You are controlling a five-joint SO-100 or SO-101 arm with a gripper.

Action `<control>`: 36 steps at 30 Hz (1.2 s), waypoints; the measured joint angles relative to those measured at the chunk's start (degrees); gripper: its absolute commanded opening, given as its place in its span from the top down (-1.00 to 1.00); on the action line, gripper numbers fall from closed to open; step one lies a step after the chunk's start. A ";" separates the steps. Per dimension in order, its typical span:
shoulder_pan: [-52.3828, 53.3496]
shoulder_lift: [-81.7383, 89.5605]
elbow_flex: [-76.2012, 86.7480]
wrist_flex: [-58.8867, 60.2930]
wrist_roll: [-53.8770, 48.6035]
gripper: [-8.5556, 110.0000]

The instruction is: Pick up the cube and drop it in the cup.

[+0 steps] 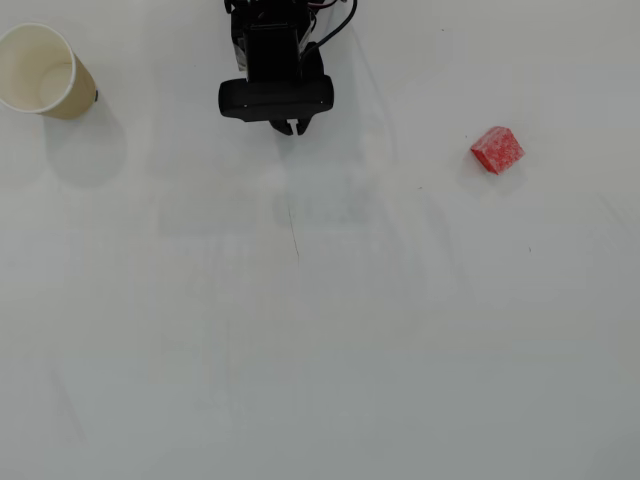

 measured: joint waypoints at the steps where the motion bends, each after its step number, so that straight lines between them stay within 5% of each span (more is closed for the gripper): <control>1: 0.00 0.00 0.00 0.00 0.00 0.85; 24: 0.00 0.00 0.00 -0.18 0.00 0.85; 36: 0.00 0.00 0.00 -22.50 0.00 0.85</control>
